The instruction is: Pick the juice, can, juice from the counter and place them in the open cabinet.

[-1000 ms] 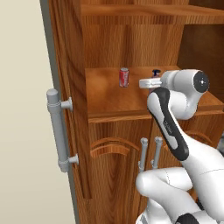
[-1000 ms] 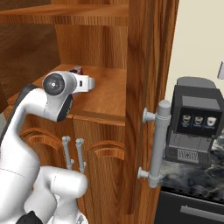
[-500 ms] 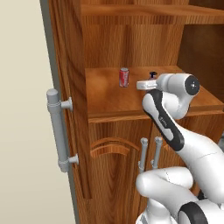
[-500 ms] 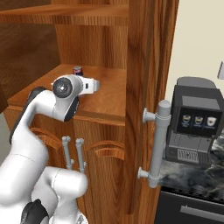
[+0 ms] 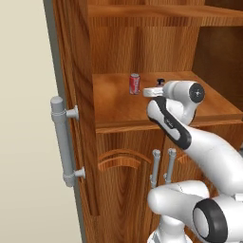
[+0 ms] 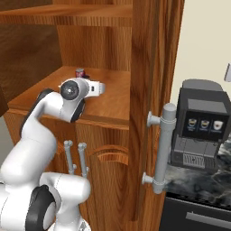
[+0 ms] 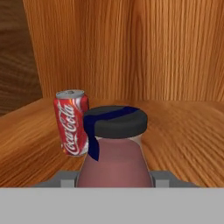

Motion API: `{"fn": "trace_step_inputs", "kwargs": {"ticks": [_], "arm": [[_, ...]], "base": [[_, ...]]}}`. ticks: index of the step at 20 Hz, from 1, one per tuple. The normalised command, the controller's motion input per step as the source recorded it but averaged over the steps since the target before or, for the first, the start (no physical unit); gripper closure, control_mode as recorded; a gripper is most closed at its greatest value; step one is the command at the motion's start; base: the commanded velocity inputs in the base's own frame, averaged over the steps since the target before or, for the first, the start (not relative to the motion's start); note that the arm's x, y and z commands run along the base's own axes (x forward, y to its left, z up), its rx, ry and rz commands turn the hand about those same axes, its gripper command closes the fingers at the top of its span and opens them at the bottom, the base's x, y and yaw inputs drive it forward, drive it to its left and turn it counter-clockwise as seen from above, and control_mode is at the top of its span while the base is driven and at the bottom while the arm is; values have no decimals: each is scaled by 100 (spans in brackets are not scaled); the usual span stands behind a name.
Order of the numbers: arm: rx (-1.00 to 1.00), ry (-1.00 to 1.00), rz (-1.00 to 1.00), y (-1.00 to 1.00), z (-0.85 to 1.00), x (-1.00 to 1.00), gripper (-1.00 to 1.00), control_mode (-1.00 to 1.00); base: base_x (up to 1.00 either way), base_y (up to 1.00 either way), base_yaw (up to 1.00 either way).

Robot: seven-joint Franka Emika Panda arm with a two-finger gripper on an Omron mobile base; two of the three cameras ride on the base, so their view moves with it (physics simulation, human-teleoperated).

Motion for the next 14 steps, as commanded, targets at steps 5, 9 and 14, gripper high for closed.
{"fn": "trace_step_inputs", "kwargs": {"ticks": [5, 9, 14], "arm": [[0, 0, 0, 0, -19, 36, 100, -100], [0, -1, 0, 0, -26, 34, 100, -100], [0, -2, 0, 0, -26, 24, 100, -100]], "base": [[0, 0, 0], [0, 0, 0], [0, 0, 0]]}}
